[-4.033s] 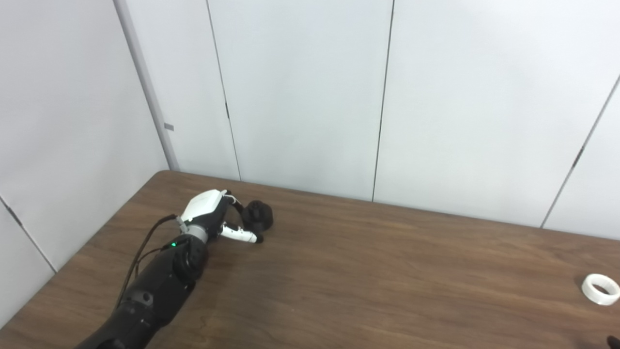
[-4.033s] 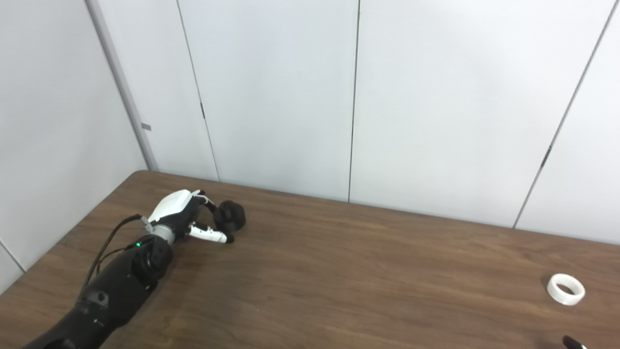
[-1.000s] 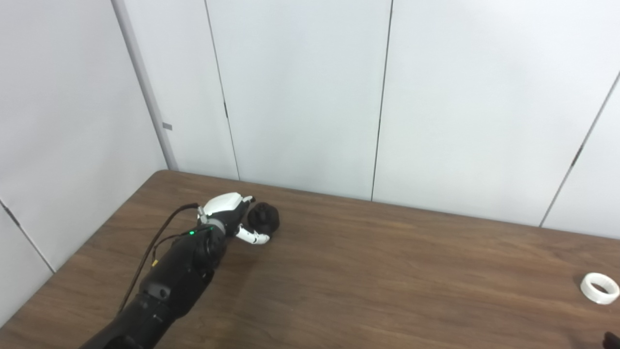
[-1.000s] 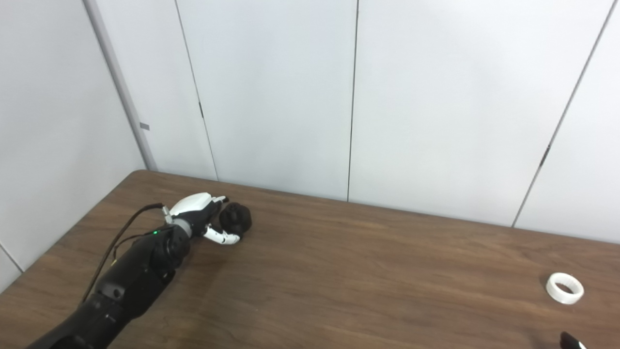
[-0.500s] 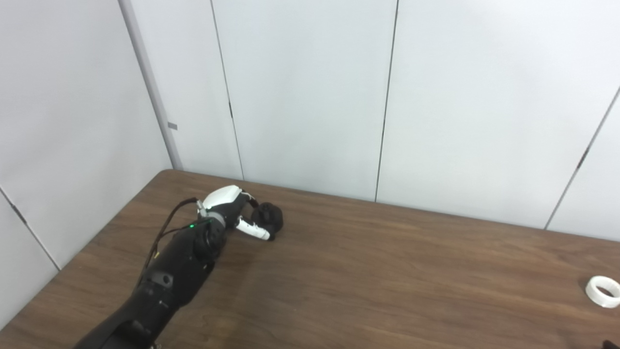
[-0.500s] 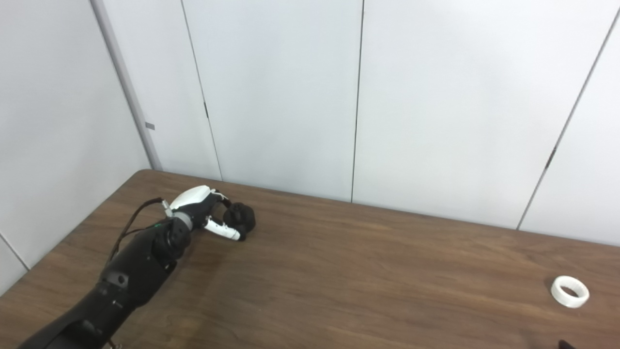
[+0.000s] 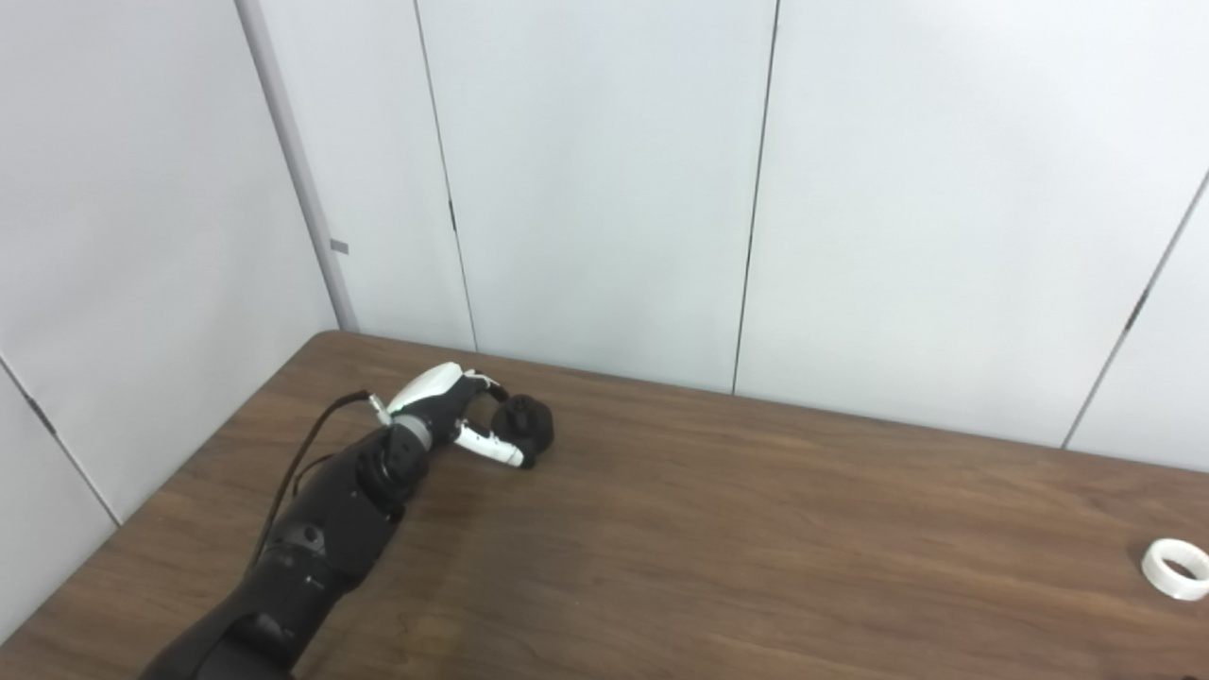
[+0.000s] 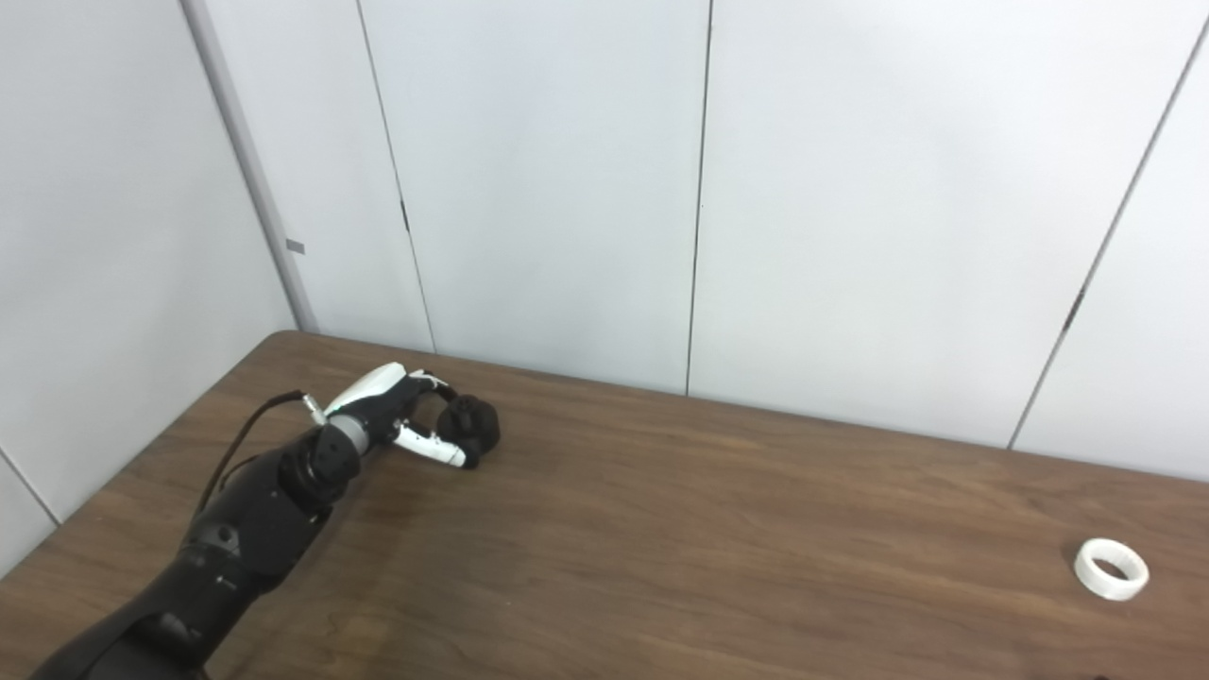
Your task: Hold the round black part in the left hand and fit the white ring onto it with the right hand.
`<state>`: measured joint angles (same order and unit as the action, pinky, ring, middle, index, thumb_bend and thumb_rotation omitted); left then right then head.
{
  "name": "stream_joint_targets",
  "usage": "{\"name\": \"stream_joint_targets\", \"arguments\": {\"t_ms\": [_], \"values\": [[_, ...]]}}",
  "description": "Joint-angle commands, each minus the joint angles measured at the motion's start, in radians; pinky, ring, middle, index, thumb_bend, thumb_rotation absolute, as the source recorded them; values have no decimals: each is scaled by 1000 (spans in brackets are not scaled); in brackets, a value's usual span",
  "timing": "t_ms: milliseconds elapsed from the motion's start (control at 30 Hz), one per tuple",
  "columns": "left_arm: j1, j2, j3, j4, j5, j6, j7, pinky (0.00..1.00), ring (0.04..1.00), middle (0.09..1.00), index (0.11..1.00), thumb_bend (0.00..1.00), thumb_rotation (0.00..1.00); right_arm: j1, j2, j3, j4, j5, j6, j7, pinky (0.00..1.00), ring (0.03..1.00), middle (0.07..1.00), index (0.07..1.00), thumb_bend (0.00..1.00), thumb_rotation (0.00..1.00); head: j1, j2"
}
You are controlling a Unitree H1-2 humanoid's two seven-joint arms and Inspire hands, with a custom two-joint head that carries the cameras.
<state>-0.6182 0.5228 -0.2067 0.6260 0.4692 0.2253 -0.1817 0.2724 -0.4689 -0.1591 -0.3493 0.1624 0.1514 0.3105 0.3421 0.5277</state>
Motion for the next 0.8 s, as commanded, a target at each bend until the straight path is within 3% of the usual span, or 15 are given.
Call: {"name": "stream_joint_targets", "arguments": {"t_ms": [0,467,767], "values": [[1,-45,-34,-5,-7,17,-40,1000,1000,1000,853,1000,203,-13,-19,3,-4,-8,0,4,1000,1000,1000,1000,941,462,-2,-2],[11,-93,-117,-8,49,-12,45,1000,1000,1000,849,1000,149,-22,-13,10,-8,-18,15,6,1000,1000,1000,1000,918,450,-4,-3],[30,-58,-141,-14,57,-20,49,1000,1000,1000,821,1000,150,-18,-21,4,-5,-16,11,7,1000,1000,1000,1000,930,464,-1,2]]}}
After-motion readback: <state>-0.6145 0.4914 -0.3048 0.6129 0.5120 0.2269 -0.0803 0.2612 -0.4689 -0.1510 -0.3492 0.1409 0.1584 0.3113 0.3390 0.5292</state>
